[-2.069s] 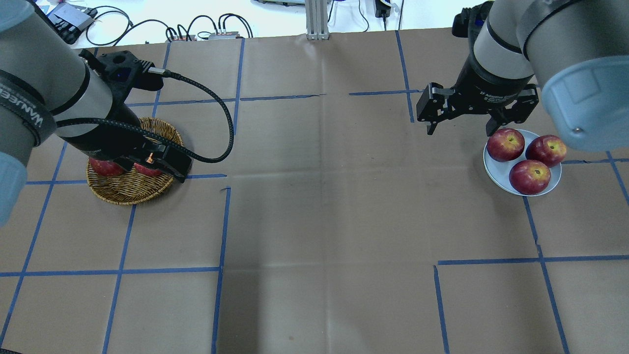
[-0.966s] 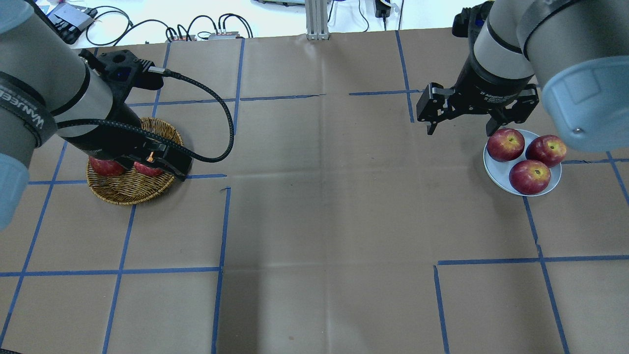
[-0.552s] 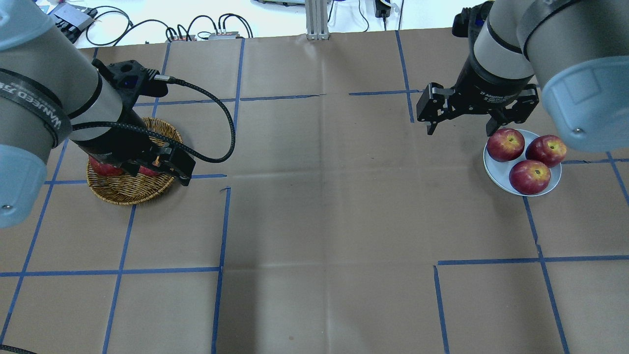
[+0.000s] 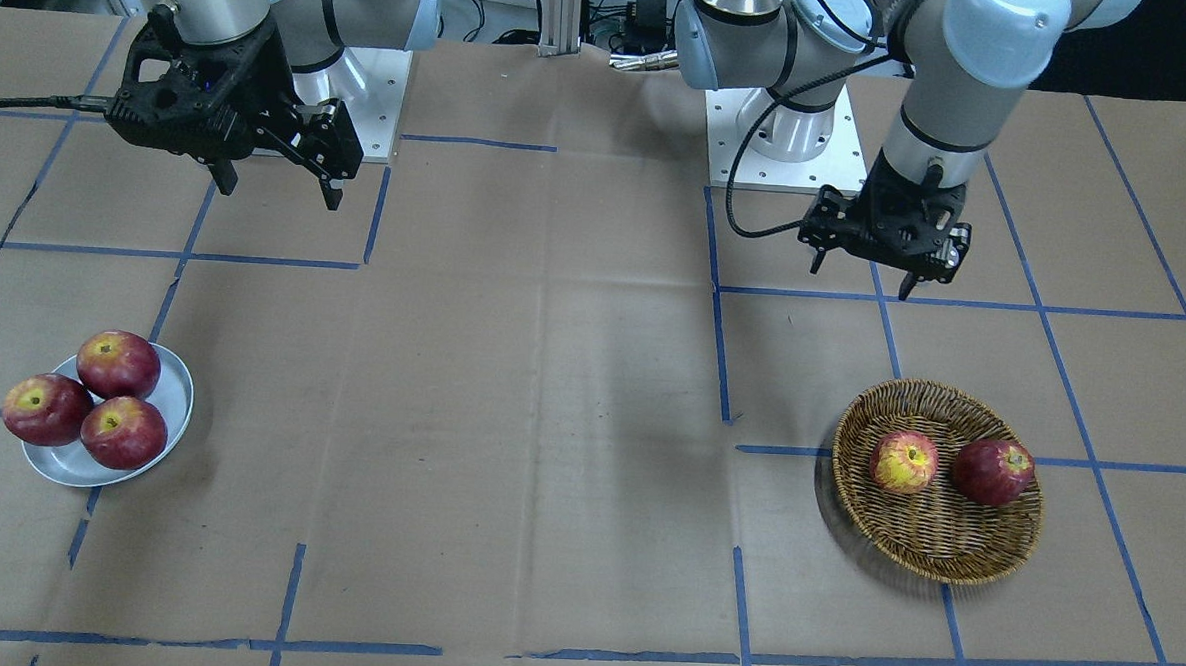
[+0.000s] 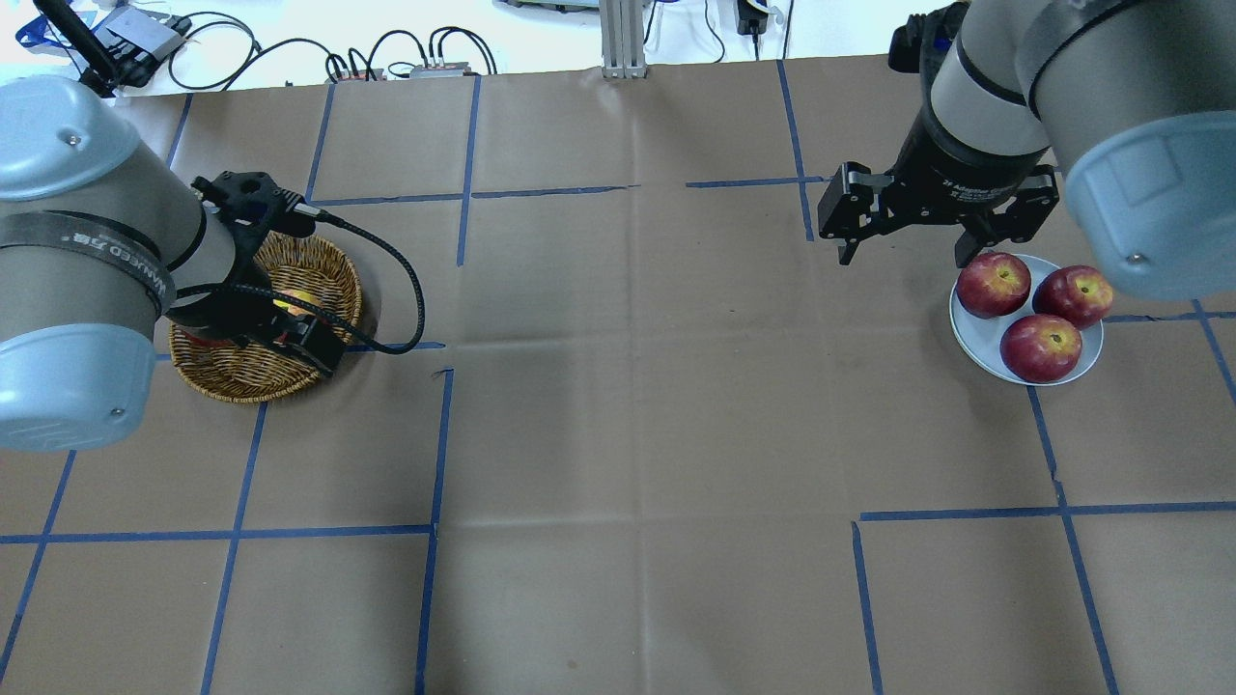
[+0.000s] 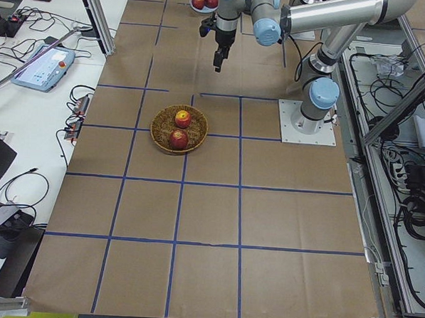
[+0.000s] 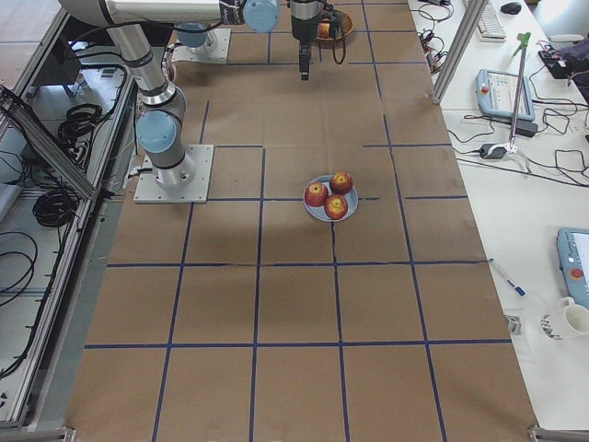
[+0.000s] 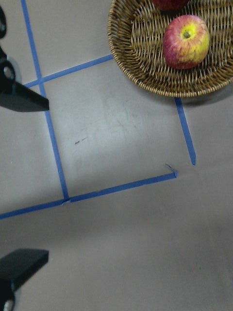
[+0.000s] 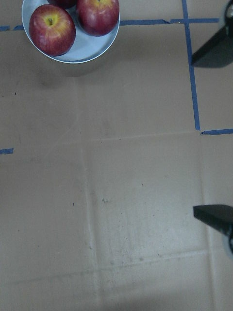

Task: Transfer apple from basket to plate
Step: 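Close the left gripper on the yellow-red apple and lift it, then carry the apple with the left gripper toward the table center, then set the apple on the table and withdraw the left gripper, then lower the right gripper onto the yellow-red apple and close it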

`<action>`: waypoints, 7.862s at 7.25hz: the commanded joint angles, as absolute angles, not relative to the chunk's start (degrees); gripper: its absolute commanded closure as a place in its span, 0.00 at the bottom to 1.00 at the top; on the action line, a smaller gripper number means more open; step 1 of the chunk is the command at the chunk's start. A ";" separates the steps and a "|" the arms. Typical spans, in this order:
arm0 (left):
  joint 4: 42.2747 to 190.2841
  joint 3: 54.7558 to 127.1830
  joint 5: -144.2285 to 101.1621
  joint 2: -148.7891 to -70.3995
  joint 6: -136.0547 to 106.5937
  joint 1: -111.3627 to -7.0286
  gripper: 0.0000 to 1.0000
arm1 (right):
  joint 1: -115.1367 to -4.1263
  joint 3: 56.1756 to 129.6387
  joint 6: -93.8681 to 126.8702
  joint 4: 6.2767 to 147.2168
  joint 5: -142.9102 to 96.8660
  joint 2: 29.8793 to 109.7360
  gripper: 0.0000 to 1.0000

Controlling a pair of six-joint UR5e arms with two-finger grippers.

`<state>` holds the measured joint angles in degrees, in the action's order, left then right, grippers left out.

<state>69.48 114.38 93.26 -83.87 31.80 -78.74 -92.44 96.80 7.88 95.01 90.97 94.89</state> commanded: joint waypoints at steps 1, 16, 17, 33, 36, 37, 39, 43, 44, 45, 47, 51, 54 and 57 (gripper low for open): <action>59.65 114.70 93.08 -91.54 40.22 -73.22 0.01 | -92.46 96.77 8.17 95.01 91.05 94.92 0.00; 50.71 105.39 90.26 -114.26 36.66 -70.75 0.37 | -92.46 96.68 8.17 95.01 90.97 94.83 0.00; 50.54 105.12 90.26 -114.34 36.22 -70.75 0.52 | -92.46 96.68 8.17 95.01 90.97 94.83 0.00; 51.59 93.78 89.82 -122.52 -20.21 -111.97 0.52 | -92.46 96.68 8.26 95.01 90.88 94.92 0.00; 51.59 93.78 89.56 -122.61 -20.48 -112.15 0.11 | -92.55 96.07 7.74 95.36 90.79 94.66 0.00; 51.85 93.87 89.73 -122.52 -20.57 -112.50 0.02 | -92.55 96.06 7.65 95.45 90.88 95.01 0.00; 54.12 94.13 89.74 -120.08 -20.48 -112.85 0.02 | -92.55 95.71 7.99 95.45 90.88 94.66 0.00; 70.50 94.22 91.31 -105.60 -13.92 -107.26 0.01 | -92.99 95.98 8.44 97.02 90.88 93.00 0.00; 77.97 94.22 91.23 -100.08 -6.75 -102.53 0.01 | -93.77 95.89 9.05 100.60 90.79 91.25 0.00; 84.83 94.74 90.88 -93.76 -1.29 -97.35 0.01 | -95.08 95.80 9.31 102.03 90.79 89.66 0.00; 96.36 93.61 90.70 -85.46 0.79 -91.16 0.01 | -100.78 95.45 14.29 108.06 88.44 84.41 0.00; 95.89 94.04 90.26 -83.85 14.85 -90.62 0.01 | -110.55 92.64 22.67 120.72 88.24 68.86 0.00; 91.43 95.09 90.26 -84.47 14.94 -90.44 0.01 | -111.97 93.25 22.85 128.31 89.03 60.66 0.00; 90.09 96.15 90.18 -83.67 14.59 -90.61 0.01 | -111.97 93.51 22.50 128.67 89.03 56.96 0.00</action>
<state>90.25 95.62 90.24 -83.89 14.76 -90.48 -111.94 93.40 22.77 128.53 89.03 58.46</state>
